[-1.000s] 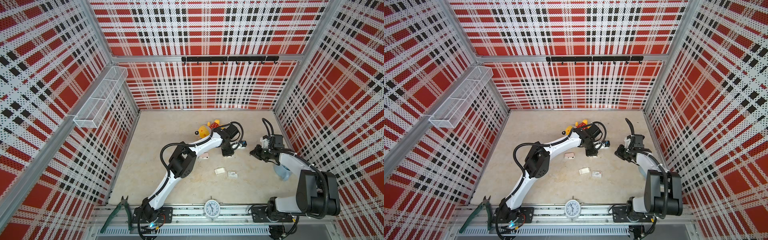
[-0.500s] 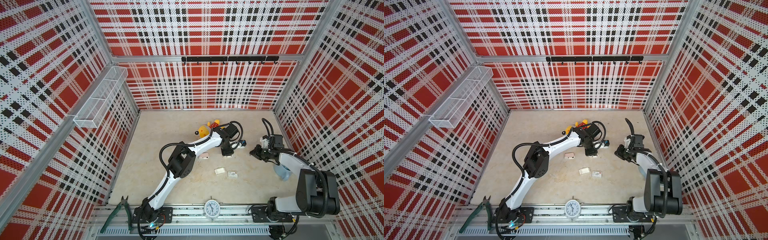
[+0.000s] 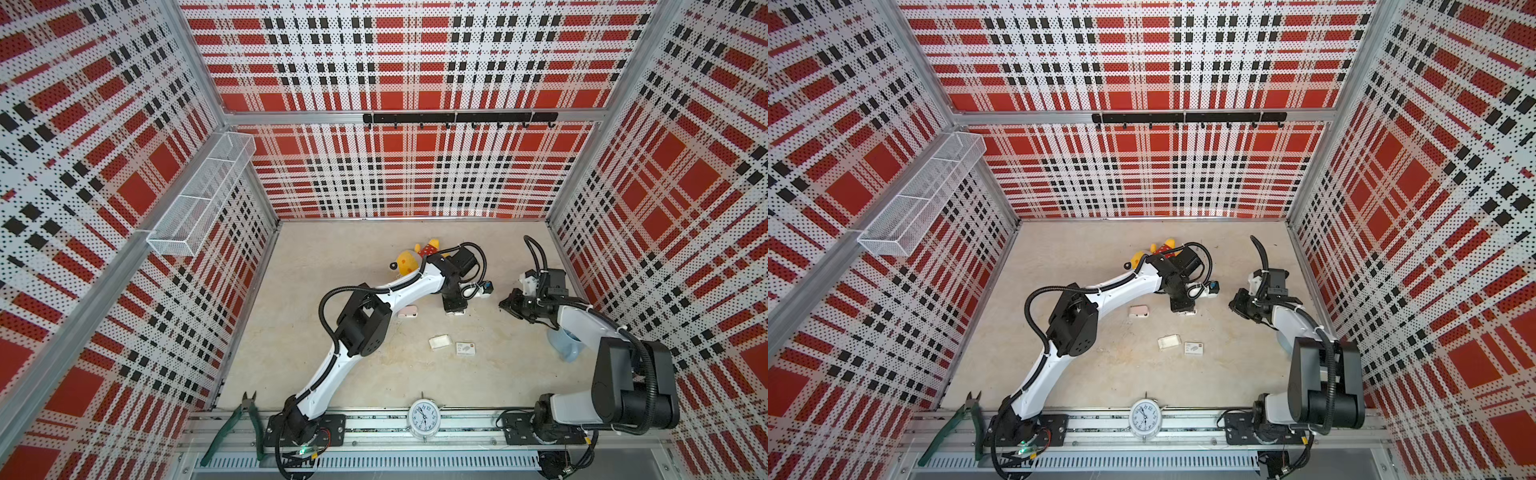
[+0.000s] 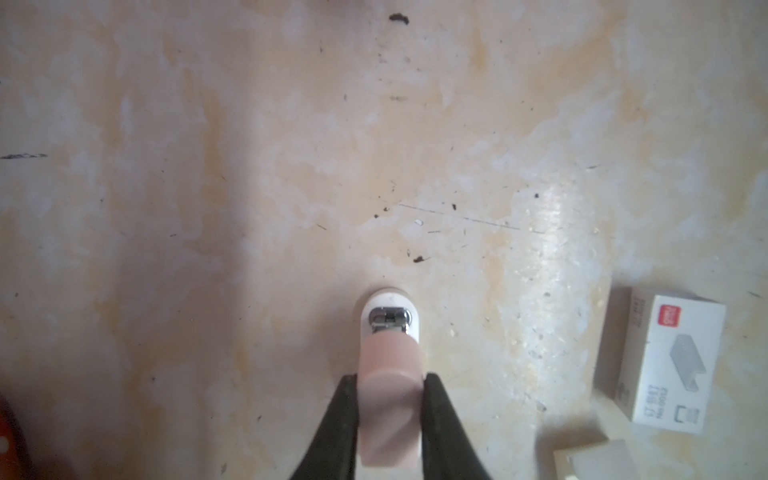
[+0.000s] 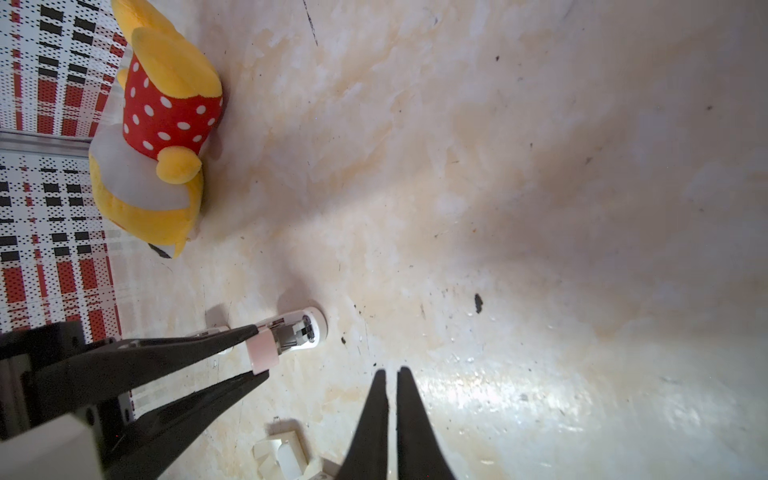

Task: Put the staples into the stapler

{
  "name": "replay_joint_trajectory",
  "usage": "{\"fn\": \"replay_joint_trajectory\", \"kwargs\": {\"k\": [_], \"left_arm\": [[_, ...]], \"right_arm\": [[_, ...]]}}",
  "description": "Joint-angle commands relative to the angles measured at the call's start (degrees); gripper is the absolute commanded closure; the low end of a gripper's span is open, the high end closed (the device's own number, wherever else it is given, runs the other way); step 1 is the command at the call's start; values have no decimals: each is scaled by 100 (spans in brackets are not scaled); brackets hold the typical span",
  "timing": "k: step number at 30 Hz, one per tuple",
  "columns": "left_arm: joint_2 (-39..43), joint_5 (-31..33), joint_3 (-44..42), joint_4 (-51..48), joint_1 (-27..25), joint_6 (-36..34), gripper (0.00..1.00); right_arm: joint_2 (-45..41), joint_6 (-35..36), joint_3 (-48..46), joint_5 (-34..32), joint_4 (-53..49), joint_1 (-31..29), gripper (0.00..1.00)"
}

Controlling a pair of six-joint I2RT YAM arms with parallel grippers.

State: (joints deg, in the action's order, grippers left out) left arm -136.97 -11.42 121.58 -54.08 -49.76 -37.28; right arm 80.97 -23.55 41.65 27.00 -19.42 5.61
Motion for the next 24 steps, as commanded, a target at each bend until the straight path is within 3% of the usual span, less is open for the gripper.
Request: {"fn": "replay_joint_trajectory", "kwargs": {"k": [1, 24], "left_arm": [[-200, -38, 217, -161, -85, -162, 85], [-1050, 544, 1053, -1182, -221, -699, 94]], "right_arm": [[42, 67, -54, 88, 206, 28, 91], [-103, 79, -228, 128, 248, 28, 91]]}}
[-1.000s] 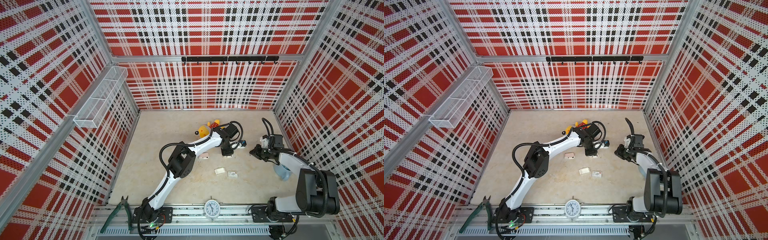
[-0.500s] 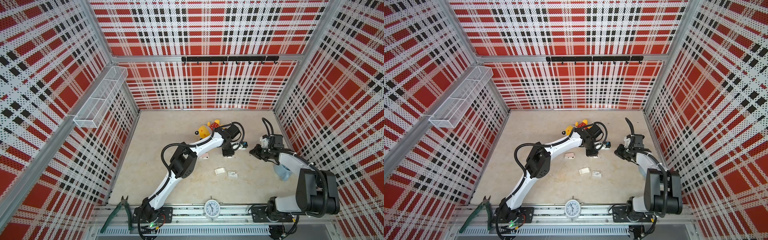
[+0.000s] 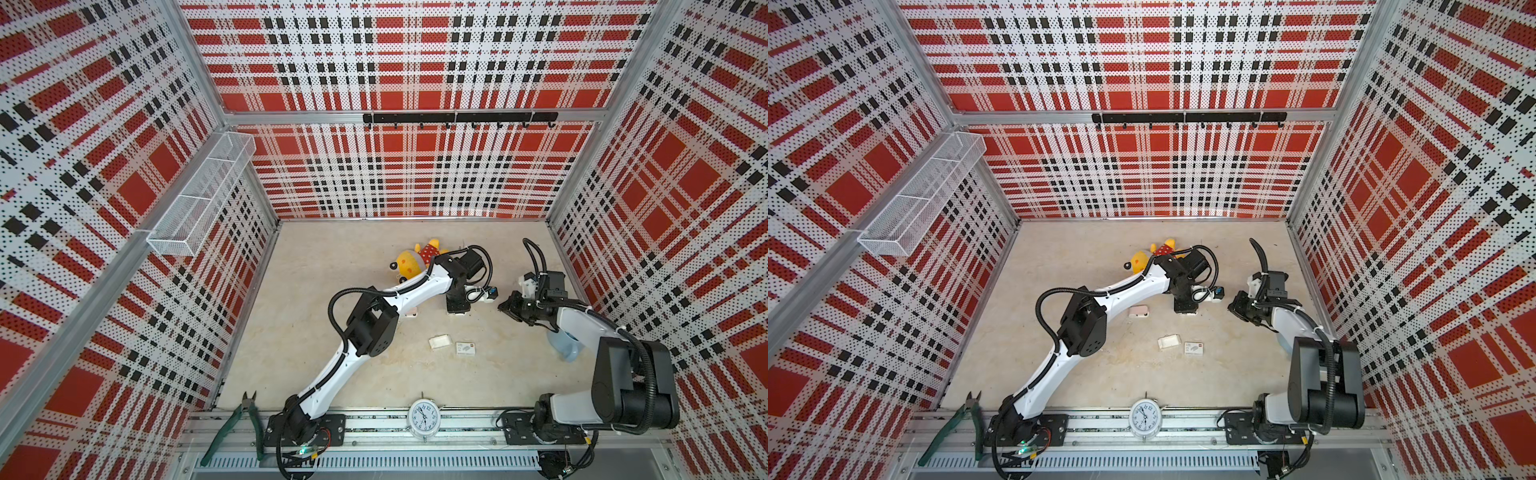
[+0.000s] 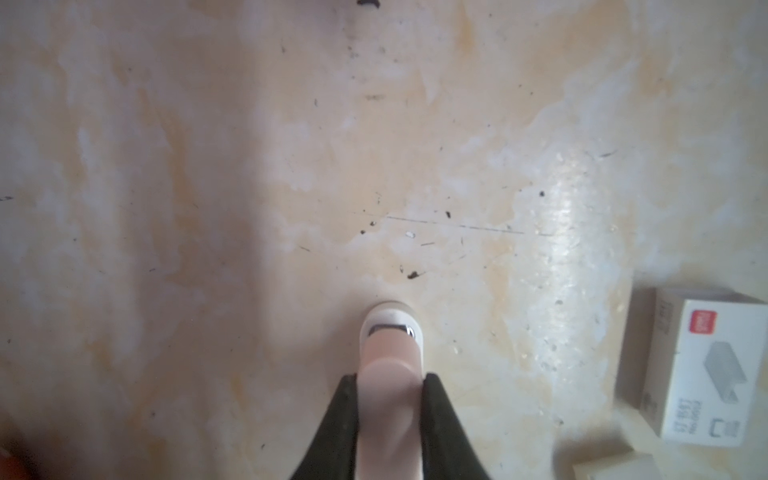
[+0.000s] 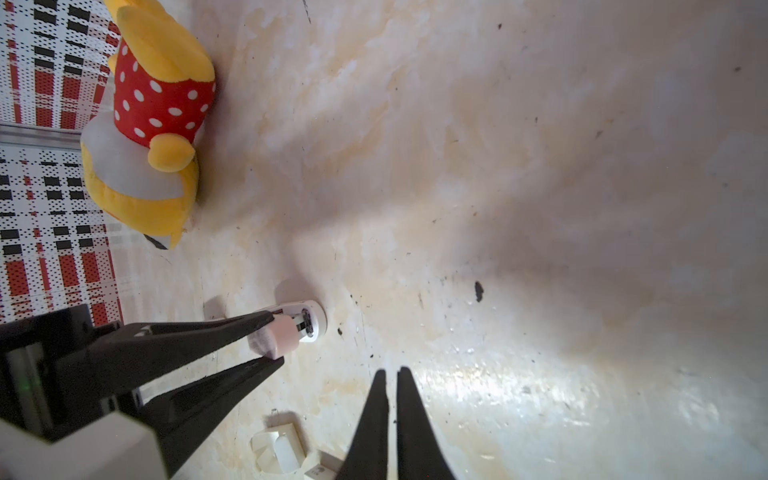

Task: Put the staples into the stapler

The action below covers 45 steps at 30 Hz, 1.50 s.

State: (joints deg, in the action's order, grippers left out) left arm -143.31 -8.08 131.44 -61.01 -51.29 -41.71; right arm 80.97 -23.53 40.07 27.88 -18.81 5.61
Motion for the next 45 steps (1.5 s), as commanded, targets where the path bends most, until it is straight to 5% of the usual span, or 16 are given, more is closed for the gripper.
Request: {"fn": "replay_joint_trajectory", "kwargs": {"k": [1, 45], "left_arm": [[-476, 219, 139, -582, -66, -277, 94], [-1429, 596, 848, -2064, -294, -956, 96]], "right_arm": [[-103, 78, -74, 34, 184, 28, 91], [-196, 155, -73, -190, 36, 33, 91]]}}
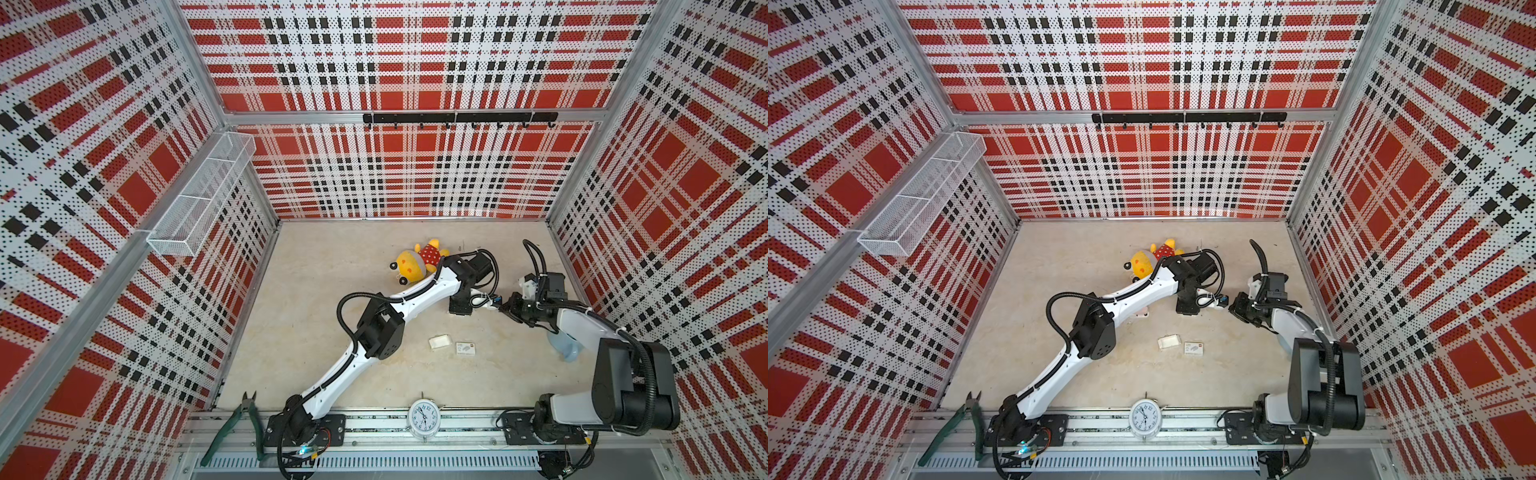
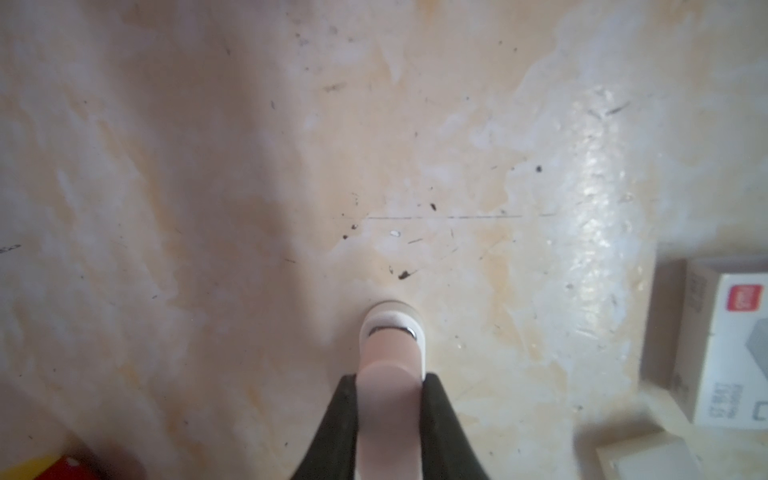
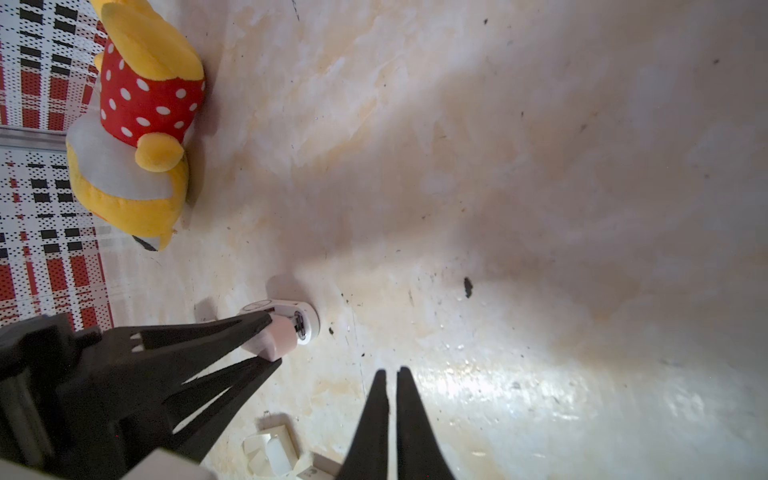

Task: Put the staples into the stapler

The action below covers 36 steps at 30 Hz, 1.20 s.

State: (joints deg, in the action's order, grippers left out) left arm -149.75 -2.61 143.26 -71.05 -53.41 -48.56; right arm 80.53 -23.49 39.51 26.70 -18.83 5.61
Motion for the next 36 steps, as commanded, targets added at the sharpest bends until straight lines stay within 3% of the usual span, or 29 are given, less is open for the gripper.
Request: {"fn": "replay_joint_trajectory", "kwargs": {"k": [1, 28, 36], "left_arm": [[-800, 67, -320, -1069, -83, -277, 96], [-716, -145, -519, -1406, -118, 70, 95], [-782, -132, -534, -1486, -91, 127, 95]], "right_arm": [[-142, 147, -5, -63, 32, 35, 91], [-295, 169, -18, -221, -198, 36, 90], [-114, -6, -308, 0, 145, 31, 91]]}}
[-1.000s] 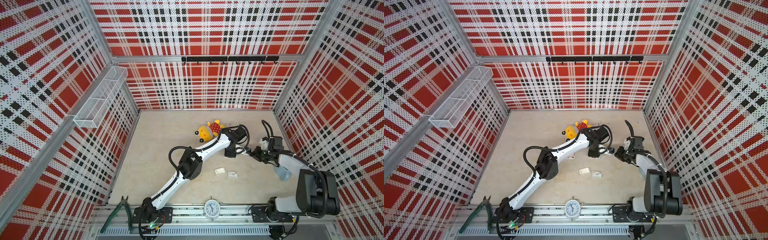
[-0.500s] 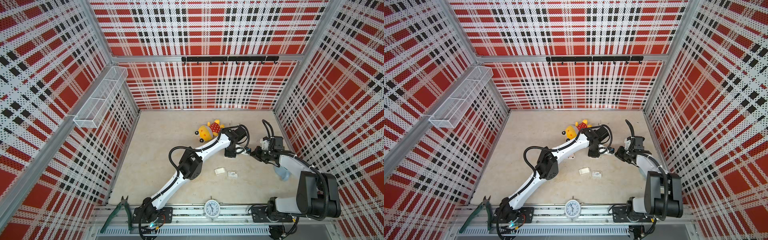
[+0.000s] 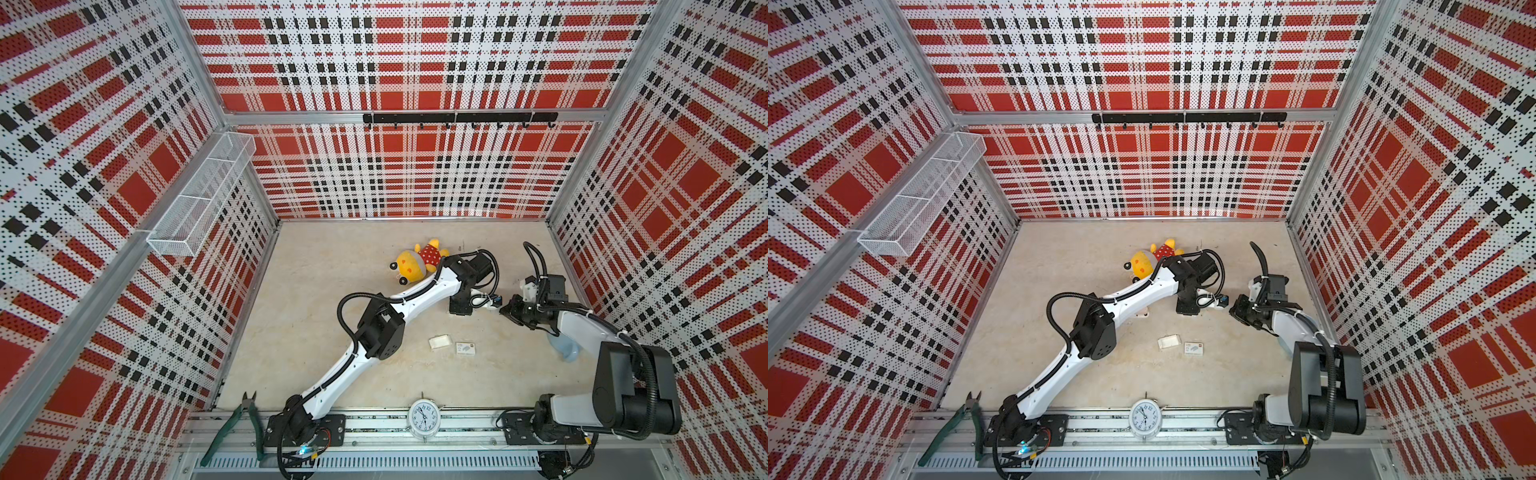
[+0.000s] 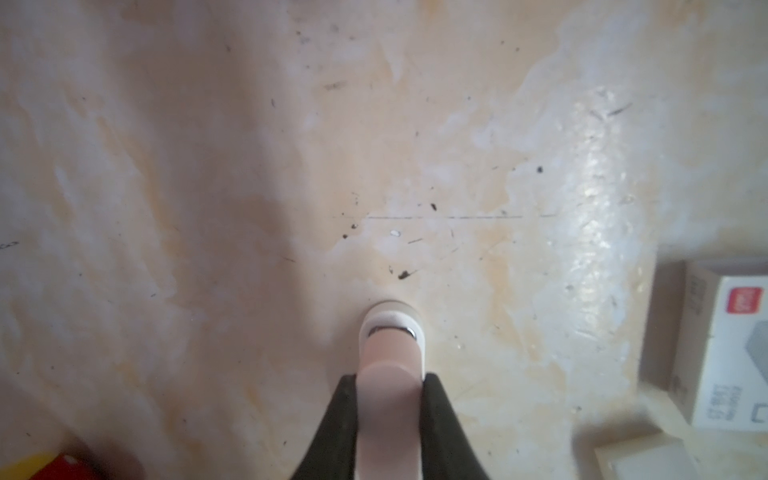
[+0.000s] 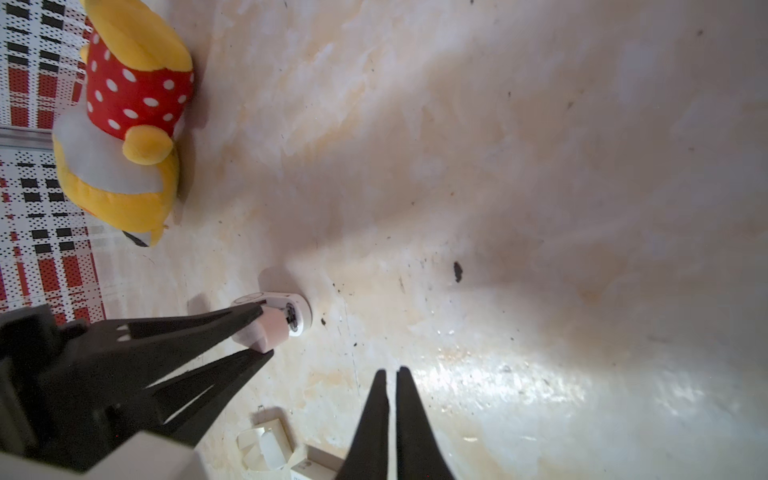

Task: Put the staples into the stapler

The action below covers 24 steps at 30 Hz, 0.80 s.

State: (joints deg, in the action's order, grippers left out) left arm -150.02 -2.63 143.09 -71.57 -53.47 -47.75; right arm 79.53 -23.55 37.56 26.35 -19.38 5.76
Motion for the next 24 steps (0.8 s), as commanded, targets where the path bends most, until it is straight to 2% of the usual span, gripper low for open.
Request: {"fn": "replay_joint_trajectory", "kwargs": {"k": [1, 12, 24], "left_arm": [[-762, -137, -511, -1456, -80, 55, 95], [-950, -345, -250, -1988, -98, 38, 94], [-1248, -209, -196, -2395, -181, -42, 94]], "right_arm": [[-25, -8, -116, 31, 187, 14, 91], [-192, -62, -200, 86, 162, 15, 90], [-522, -120, -327, 18, 13, 16, 90]]}}
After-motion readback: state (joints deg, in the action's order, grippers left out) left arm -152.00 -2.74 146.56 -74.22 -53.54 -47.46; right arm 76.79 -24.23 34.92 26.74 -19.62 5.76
